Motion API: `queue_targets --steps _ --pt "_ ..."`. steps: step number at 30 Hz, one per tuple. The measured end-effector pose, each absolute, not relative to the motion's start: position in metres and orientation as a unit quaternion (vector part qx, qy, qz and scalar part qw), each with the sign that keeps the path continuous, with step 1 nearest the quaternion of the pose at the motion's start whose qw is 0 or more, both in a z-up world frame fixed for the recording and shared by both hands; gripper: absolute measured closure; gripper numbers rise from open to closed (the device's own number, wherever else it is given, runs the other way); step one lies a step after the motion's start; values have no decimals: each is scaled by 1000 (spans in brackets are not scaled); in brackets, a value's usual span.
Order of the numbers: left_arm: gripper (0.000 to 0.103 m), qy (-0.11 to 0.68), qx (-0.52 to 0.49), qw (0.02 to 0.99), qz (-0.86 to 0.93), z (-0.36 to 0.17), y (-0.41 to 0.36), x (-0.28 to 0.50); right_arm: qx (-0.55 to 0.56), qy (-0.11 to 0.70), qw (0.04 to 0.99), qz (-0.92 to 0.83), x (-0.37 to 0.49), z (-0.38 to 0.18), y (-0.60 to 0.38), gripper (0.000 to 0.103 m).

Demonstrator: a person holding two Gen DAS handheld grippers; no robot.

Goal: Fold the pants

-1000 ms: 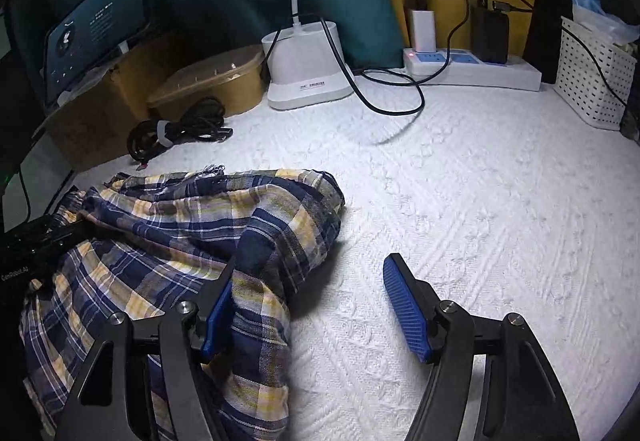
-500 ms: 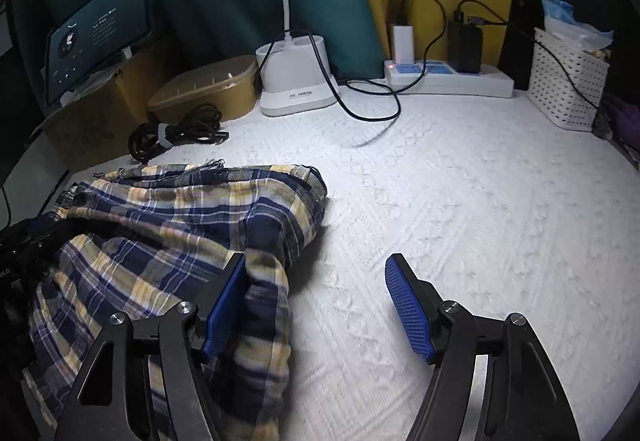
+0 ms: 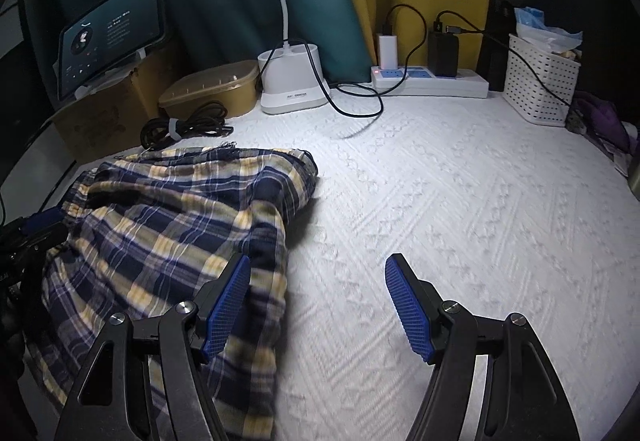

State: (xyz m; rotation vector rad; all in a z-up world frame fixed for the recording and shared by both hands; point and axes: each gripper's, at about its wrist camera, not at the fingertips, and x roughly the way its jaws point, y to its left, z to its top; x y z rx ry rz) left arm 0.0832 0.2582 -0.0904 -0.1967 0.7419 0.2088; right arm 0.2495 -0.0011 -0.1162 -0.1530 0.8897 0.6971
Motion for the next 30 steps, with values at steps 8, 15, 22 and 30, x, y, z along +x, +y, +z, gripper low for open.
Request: queue_targets --steps 8,15,22,30 --pt "38 350 -89 928 95 -83 235 66 -71 411 850 323 229 -106 -26 31" --pt "38 340 -79 934 79 -73 208 55 -66 405 857 312 214 -98 -55 31" --pt "38 330 -70 939 61 -64 178 49 -57 392 868 300 202 -88 -84 31" --pt "38 314 -50 947 37 -49 144 43 -49 371 884 281 187 -72 -120 31"
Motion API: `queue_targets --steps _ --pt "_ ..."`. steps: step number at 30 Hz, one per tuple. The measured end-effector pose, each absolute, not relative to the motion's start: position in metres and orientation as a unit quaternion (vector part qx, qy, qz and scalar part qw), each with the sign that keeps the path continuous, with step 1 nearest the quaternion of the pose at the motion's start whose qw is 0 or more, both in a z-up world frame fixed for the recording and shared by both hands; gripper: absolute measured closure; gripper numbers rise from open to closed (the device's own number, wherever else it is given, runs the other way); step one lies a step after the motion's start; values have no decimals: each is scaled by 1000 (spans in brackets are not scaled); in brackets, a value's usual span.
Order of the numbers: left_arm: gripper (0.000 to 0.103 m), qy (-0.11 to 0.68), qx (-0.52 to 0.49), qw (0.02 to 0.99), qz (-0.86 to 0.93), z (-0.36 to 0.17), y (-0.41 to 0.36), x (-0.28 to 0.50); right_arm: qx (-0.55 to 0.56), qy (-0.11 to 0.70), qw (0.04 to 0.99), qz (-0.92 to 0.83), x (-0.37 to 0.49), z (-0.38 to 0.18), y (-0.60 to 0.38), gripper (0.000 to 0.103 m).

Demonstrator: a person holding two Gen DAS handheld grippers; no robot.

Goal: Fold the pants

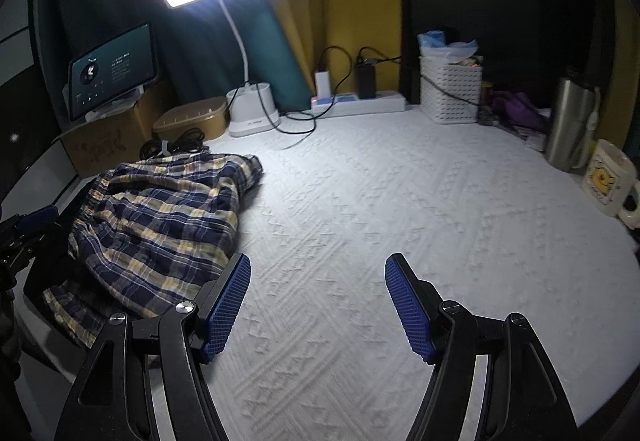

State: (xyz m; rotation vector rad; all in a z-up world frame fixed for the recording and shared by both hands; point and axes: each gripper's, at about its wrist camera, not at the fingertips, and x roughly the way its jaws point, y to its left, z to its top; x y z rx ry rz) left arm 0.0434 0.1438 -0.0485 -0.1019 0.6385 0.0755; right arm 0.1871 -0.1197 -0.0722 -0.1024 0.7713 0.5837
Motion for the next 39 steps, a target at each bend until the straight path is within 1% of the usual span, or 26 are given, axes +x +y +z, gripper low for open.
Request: queue_targets --steps 12,25,29,35,39 --pt "38 304 -30 952 10 -36 103 41 -33 346 903 253 167 -53 -170 31" --pt "37 259 -2 966 7 -6 61 31 -23 307 924 226 141 -18 -219 31" --pt "29 243 2 970 2 3 51 25 -22 292 931 216 132 -6 -233 31" --pt "26 208 1 978 -5 21 38 14 -24 271 940 207 116 13 -247 31" --pt "21 190 -2 982 -5 31 32 9 -26 253 947 196 104 27 -258 31"
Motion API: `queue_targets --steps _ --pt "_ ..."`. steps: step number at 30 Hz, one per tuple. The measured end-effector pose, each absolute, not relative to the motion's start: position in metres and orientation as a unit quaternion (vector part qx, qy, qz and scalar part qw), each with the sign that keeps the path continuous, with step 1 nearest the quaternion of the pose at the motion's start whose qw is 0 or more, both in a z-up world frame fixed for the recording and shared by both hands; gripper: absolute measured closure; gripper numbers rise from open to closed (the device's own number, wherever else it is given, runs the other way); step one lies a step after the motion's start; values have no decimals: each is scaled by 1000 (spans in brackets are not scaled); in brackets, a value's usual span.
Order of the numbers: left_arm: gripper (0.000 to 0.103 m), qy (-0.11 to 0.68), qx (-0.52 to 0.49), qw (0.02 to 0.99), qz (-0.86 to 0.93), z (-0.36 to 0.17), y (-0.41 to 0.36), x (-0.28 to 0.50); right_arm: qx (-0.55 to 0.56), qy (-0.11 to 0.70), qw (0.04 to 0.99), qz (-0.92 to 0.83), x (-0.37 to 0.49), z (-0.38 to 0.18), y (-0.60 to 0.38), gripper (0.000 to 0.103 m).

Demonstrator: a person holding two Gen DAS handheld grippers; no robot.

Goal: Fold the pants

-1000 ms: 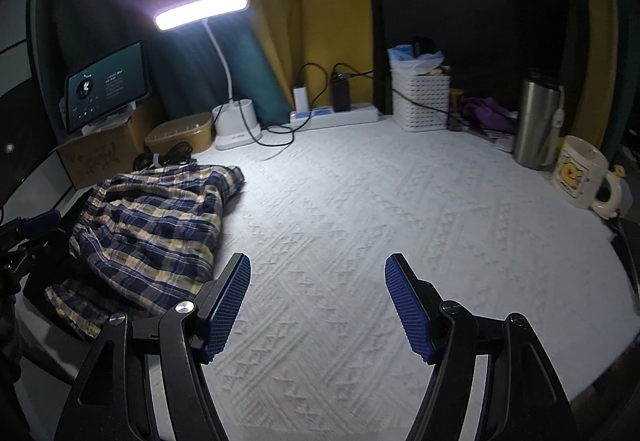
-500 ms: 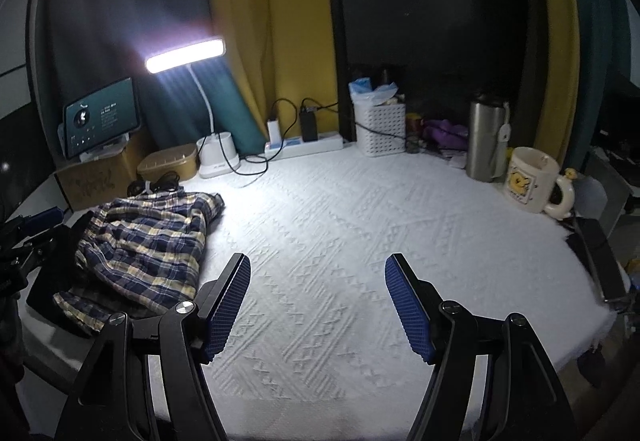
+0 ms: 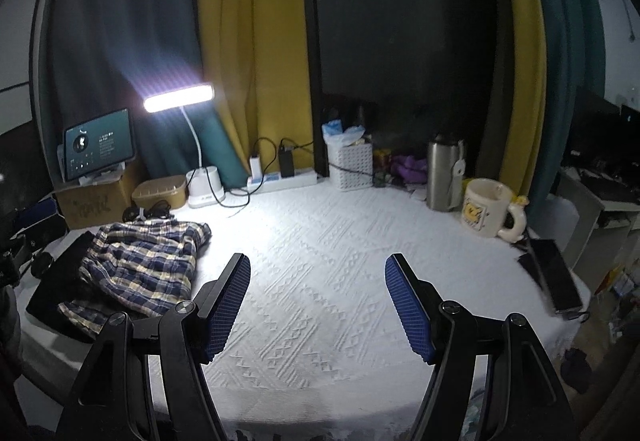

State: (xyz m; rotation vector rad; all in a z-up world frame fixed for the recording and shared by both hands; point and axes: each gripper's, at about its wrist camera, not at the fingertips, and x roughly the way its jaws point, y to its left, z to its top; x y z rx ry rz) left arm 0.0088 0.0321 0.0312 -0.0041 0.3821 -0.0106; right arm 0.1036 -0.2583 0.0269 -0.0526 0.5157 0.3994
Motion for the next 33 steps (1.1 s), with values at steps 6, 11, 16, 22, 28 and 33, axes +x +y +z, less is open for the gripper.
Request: queue_targets --steps 6,11,16,22,28,33 --pt "20 170 -5 985 12 43 29 2 -27 230 954 189 87 46 -271 31" --pt "4 136 -13 991 11 55 26 -11 -25 207 961 184 74 61 -279 31" --pt "2 104 -3 995 1 67 18 -26 -25 187 965 182 61 74 -283 29" --pt "2 69 -10 998 7 82 19 -44 -20 166 968 185 48 88 -283 21" --pt "1 33 -8 999 21 93 21 -64 -21 144 974 175 32 105 -278 5" --pt "1 20 -13 999 44 96 26 -74 -23 125 978 163 20 116 -267 1"
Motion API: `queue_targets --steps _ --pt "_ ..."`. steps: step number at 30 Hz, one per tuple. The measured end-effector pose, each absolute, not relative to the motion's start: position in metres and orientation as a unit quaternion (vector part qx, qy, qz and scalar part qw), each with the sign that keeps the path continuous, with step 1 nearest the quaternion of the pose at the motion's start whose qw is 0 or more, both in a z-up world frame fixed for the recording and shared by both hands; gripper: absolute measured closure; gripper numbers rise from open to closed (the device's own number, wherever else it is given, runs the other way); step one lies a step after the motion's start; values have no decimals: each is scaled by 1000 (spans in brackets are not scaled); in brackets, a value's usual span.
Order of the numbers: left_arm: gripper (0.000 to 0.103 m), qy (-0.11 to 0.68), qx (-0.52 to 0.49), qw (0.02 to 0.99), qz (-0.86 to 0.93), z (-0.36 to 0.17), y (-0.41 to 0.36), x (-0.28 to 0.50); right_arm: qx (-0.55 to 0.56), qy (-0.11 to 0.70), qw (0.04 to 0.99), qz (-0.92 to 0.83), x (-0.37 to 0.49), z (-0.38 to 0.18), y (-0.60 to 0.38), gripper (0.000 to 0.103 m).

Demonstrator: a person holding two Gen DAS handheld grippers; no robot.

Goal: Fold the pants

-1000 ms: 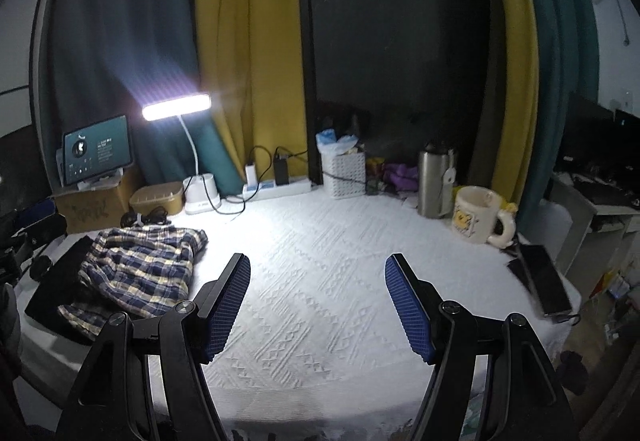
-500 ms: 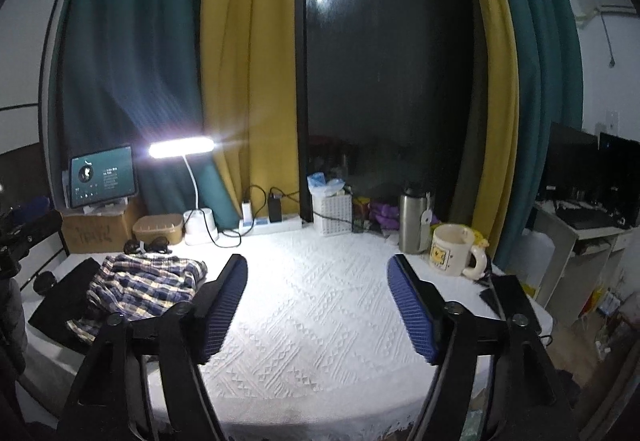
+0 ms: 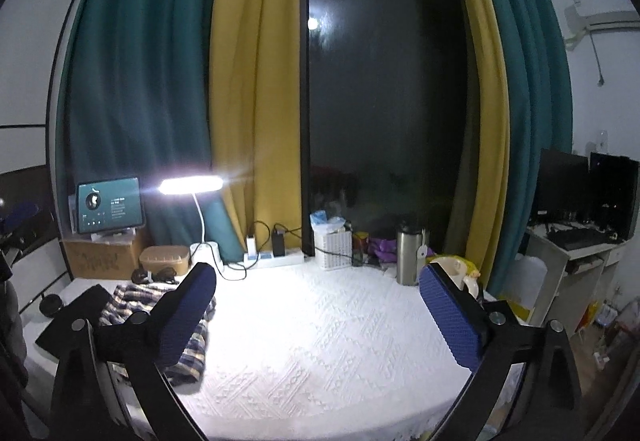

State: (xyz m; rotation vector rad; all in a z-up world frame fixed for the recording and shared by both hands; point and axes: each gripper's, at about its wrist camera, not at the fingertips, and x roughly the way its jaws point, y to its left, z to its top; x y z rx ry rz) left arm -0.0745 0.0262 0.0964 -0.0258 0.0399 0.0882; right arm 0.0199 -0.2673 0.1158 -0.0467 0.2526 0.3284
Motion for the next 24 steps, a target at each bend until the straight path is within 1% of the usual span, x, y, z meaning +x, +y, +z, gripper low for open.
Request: queue_targets --steps 5,14,24 --pt "1 38 -29 998 39 97 35 -75 -33 119 980 159 12 121 -255 0" --pt "1 45 -32 997 55 89 43 -77 -34 141 973 177 16 114 -242 0" --pt "1 53 -30 997 53 85 41 -77 -34 144 973 177 17 110 -240 0"
